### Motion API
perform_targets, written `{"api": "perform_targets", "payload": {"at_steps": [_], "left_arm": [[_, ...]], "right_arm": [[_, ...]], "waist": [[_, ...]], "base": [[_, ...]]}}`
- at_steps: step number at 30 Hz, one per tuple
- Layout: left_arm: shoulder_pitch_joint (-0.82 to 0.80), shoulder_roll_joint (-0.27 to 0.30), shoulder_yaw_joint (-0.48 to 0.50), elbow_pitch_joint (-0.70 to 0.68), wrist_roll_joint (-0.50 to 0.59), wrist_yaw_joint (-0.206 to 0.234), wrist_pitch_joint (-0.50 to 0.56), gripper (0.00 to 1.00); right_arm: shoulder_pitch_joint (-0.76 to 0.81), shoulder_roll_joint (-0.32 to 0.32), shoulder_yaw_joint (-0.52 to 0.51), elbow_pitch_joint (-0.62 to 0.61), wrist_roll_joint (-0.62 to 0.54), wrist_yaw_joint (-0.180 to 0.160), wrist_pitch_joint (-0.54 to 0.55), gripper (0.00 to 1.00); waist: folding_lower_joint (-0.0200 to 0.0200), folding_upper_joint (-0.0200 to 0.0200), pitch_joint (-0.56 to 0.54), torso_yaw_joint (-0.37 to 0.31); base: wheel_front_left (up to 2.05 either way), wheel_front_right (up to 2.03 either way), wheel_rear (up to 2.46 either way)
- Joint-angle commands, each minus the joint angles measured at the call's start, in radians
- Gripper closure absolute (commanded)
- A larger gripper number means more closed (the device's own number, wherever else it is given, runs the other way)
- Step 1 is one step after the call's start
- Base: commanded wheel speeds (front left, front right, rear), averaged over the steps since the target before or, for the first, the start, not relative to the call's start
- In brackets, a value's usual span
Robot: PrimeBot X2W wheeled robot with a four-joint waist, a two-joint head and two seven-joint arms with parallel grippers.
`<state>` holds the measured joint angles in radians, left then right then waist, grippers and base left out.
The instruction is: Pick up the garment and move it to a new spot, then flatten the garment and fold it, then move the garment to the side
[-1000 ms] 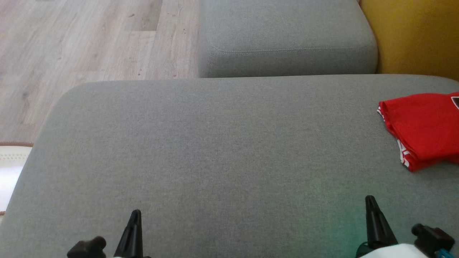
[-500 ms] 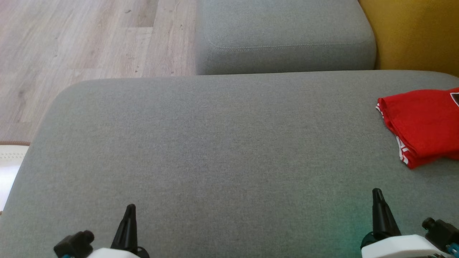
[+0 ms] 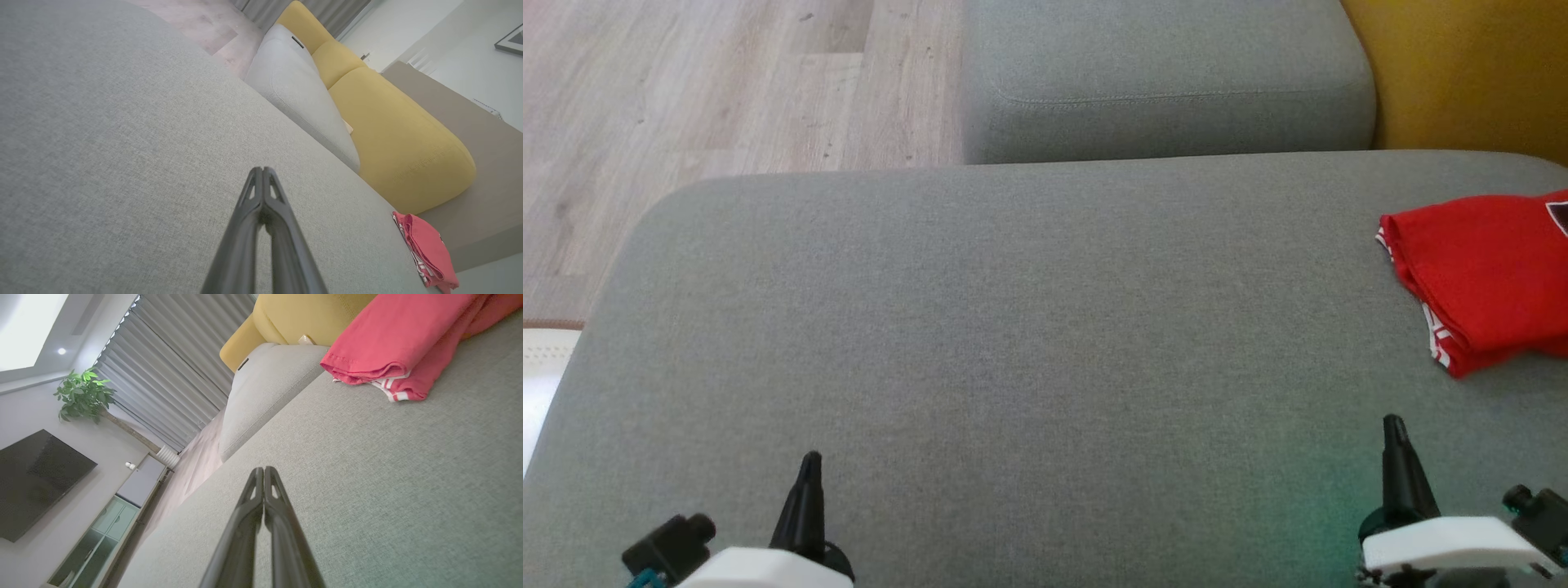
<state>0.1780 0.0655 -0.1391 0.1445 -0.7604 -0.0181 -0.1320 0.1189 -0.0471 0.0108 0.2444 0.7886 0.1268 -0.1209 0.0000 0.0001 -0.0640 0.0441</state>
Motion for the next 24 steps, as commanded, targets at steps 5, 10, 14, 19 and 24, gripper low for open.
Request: {"api": "perform_targets", "payload": {"at_steps": [5, 10, 14, 19, 24], "left_arm": [[-0.076, 0.016, 0.04, -0.018, -0.078, -0.015, 0.016, 1.0], [-0.091, 0.017, 0.052, -0.009, -0.14, -0.022, 0.03, 1.0], [-0.104, 0.018, 0.061, -0.002, -0.189, -0.028, 0.041, 1.0], [-0.119, 0.018, 0.073, 0.007, -0.251, -0.035, 0.055, 1.0], [-0.135, 0.019, 0.086, 0.015, -0.312, -0.043, 0.069, 1.0]], "right_arm": [[-0.069, -0.021, -0.005, -0.027, 0.076, 0.002, 0.019, 1.0], [-0.08, -0.022, -0.011, -0.025, 0.134, 0.002, 0.032, 1.0], [-0.09, -0.023, -0.016, -0.023, 0.181, 0.002, 0.044, 1.0], [-0.101, -0.023, -0.022, -0.021, 0.24, 0.002, 0.058, 1.0], [-0.113, -0.024, -0.029, -0.02, 0.298, 0.002, 0.072, 1.0]], "waist": [[0.0, -0.0001, 0.005, -0.003], [0.0, -0.0001, 0.01, -0.006], [0.0, -0.0001, 0.013, -0.009], [0.0, -0.0001, 0.018, -0.012], [0.0, -0.0001, 0.023, -0.015]], "base": [[0.0, 0.0, 0.0], [0.0, 0.0, 0.0], [0.0, 0.0, 0.0], [0.0, 0.0, 0.0], [0.0, 0.0, 0.0]]}}
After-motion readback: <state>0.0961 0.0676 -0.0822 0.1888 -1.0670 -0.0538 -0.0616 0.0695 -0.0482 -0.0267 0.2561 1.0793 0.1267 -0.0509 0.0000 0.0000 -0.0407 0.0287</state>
